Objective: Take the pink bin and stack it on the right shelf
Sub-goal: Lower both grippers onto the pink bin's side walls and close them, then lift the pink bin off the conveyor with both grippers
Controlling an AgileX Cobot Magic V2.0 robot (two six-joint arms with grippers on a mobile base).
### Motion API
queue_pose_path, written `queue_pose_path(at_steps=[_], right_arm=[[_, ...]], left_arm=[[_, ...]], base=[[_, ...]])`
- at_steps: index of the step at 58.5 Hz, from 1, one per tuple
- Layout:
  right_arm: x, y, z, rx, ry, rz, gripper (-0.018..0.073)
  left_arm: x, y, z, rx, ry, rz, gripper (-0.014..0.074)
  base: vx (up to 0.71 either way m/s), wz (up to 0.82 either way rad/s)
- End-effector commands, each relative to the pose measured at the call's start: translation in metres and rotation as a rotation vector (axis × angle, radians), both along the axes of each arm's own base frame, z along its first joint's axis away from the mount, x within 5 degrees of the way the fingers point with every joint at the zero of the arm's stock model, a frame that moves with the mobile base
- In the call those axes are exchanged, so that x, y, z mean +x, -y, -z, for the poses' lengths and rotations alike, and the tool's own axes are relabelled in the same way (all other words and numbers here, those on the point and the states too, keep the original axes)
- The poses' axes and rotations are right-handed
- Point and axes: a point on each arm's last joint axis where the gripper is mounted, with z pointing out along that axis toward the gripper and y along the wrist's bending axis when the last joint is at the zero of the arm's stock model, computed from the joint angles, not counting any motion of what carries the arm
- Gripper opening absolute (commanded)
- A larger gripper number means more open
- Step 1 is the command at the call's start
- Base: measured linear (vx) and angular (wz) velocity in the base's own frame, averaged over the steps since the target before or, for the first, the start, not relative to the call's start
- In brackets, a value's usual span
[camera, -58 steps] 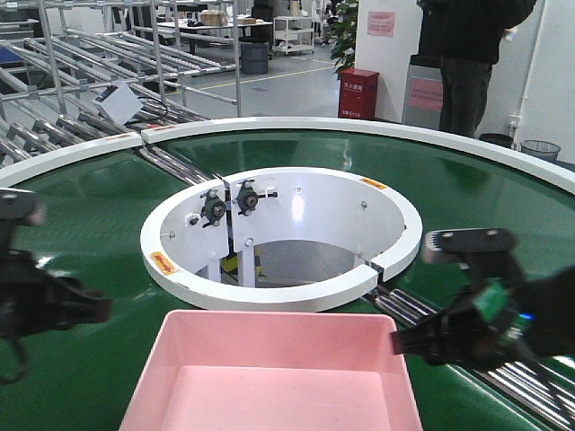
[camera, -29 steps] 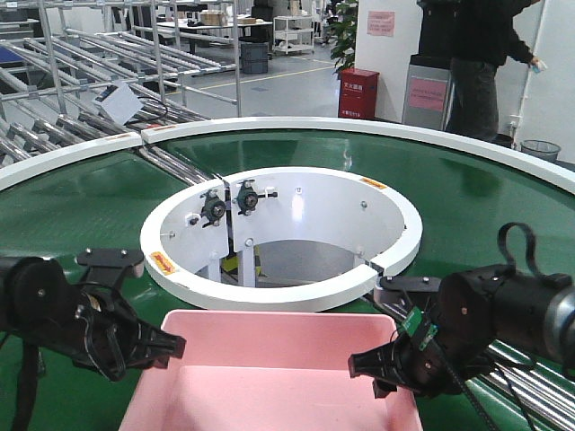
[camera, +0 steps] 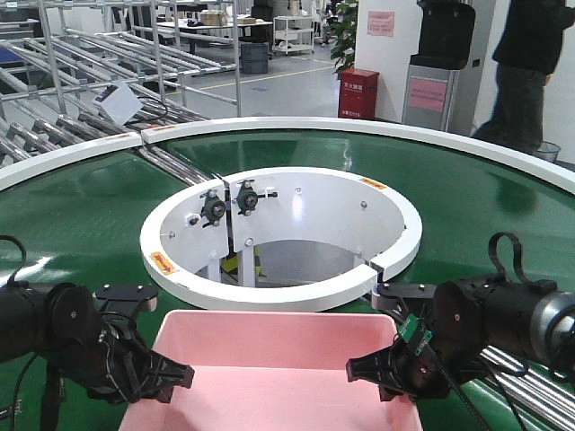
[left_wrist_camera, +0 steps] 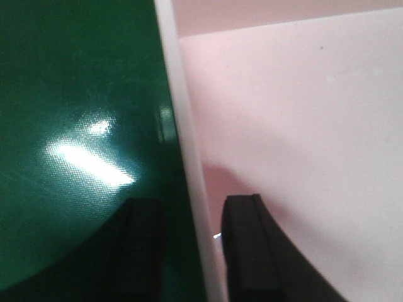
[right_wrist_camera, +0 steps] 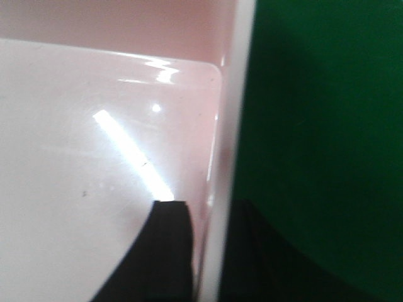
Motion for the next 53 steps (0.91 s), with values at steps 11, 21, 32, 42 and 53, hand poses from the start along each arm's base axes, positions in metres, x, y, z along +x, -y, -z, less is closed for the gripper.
queue_pose_path(at_steps=[11, 21, 32, 42, 53], right_arm=[[-0.007, -0.001, -0.054, 0.084, 0.138, 0.01, -0.001], [-0.027, 0.005, -0.106, 0.137, 0.275, 0.024, -0.0008], [-0.065, 0.017, -0.169, 0.193, 0.451, 0.024, -0.0008], [-0.094, 0.026, -0.204, 0.216, 0.558, 0.018, -0.0008], [-0.104, 0.028, -0.214, 0.224, 0.593, 0.01, -0.0008]], left_arm=[[-0.008, -0.001, -0.06, -0.067, 0.186, -0.007, -0.0011], [-0.028, -0.007, -0.104, -0.104, 0.299, -0.006, -0.0005], [-0.065, -0.018, -0.16, -0.172, 0.436, -0.028, -0.0005], [-0.1, -0.028, -0.197, -0.211, 0.529, -0.027, -0.0005], [-0.119, -0.034, -0.214, -0.23, 0.587, -0.024, -0.0003]], base=[[0.0, 0.0], [0.0, 0.0], [0.0, 0.0], [0.0, 0.0], [0.0, 0.0]])
